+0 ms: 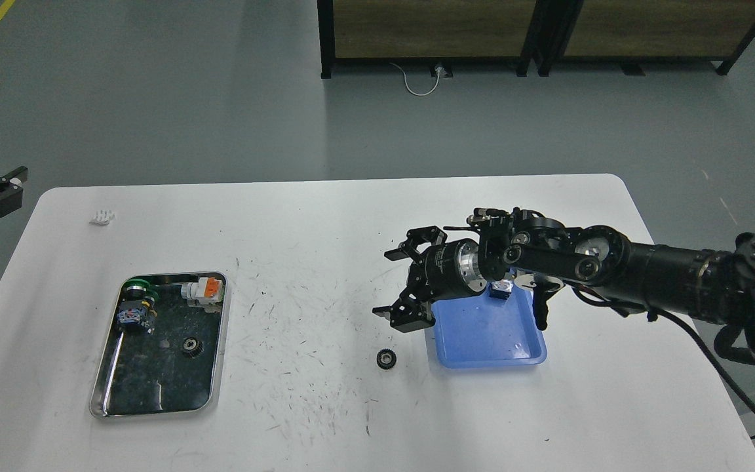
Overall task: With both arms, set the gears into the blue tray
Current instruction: 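Grasp the black gear on the table with the right gripper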
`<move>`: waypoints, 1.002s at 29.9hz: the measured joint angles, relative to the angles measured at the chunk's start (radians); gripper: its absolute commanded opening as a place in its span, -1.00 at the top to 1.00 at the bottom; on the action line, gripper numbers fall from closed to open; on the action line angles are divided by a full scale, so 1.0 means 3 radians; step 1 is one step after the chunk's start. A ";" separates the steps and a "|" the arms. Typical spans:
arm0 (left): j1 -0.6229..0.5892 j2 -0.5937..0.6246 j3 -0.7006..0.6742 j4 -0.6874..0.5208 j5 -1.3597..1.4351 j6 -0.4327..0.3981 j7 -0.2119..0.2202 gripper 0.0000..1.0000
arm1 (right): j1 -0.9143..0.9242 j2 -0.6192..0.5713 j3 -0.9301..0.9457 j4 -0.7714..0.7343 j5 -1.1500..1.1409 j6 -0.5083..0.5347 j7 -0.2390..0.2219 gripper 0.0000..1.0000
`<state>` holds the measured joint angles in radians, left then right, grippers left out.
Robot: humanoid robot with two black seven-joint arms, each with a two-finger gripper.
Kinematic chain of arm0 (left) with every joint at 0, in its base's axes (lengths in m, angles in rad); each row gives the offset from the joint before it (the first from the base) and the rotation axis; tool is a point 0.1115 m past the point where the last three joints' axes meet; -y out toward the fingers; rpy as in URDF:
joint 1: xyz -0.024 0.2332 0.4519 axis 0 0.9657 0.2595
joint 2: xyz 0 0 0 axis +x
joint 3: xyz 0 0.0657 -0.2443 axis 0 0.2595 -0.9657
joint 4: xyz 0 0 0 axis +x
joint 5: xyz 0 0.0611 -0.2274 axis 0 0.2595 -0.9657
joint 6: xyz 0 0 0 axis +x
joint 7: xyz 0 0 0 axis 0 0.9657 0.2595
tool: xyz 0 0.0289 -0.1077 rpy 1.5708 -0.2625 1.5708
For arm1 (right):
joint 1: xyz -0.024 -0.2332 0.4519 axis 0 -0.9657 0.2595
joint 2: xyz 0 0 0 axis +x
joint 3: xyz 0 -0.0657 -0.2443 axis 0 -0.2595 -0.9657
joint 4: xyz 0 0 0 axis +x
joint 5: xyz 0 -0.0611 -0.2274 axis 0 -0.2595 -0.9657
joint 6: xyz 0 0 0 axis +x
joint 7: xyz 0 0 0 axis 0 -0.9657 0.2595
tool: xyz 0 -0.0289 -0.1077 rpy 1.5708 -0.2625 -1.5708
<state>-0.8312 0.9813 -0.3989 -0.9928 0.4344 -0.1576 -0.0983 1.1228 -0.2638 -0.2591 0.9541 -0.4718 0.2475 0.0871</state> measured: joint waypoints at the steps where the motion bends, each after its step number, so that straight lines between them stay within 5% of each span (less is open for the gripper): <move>1: 0.0000 0.0009 0.0000 -0.0002 0.0000 -0.0001 0.0000 -0.95 | 0.0002 0.0002 -0.0041 0.0011 -0.0027 0.0012 -0.0005 -1.00; 13: -0.0008 0.0113 0.0000 -0.0013 -0.0005 -0.0007 0.0000 -0.95 | 0.0005 0.0106 -0.0449 0.0099 -0.0060 0.0324 0.0024 -1.00; 30: -0.0006 0.0140 0.0000 -0.0009 -0.0001 -0.0011 -0.0011 -0.96 | -0.0075 0.0485 -0.0686 -0.0154 -0.0084 0.0244 0.0027 -0.99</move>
<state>-0.8329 1.0232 -0.3989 -0.9955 0.4340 -0.1610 -0.1016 1.1003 -0.1183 -0.4648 0.9080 -0.4969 0.3208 0.0952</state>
